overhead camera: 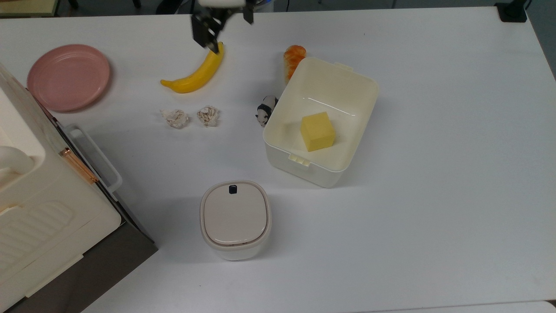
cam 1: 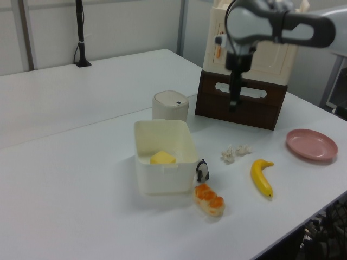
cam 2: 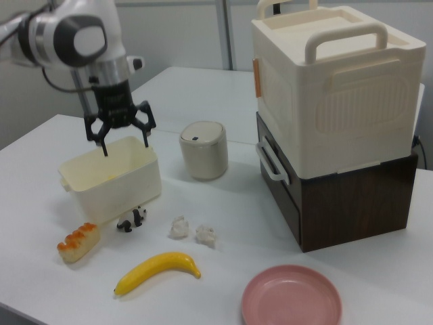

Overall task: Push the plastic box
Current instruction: 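Lower the open gripper to the inner wall of the cream plastic box, then push the cream plastic box away from the banana across the table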

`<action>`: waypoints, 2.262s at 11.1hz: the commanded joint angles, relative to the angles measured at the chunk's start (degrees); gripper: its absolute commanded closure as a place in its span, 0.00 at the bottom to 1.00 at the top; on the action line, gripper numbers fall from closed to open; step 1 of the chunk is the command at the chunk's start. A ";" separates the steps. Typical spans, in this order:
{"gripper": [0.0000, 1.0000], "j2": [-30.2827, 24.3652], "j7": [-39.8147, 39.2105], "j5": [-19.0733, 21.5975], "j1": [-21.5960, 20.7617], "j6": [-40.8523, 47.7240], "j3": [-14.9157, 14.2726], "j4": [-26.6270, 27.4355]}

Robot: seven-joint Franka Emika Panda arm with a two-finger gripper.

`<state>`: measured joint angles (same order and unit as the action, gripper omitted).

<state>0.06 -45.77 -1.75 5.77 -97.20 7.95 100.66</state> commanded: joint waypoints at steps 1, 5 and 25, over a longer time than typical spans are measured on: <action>0.00 -1.30 -1.34 -4.48 -3.74 -11.66 -0.40 10.50; 0.00 1.86 -1.34 -7.56 -6.11 -14.06 -0.31 11.93; 0.00 13.21 14.83 -12.23 -12.89 -15.74 -0.31 5.08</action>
<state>12.01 -33.30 -12.78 -5.75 -112.23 8.13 107.04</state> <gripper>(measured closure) 0.000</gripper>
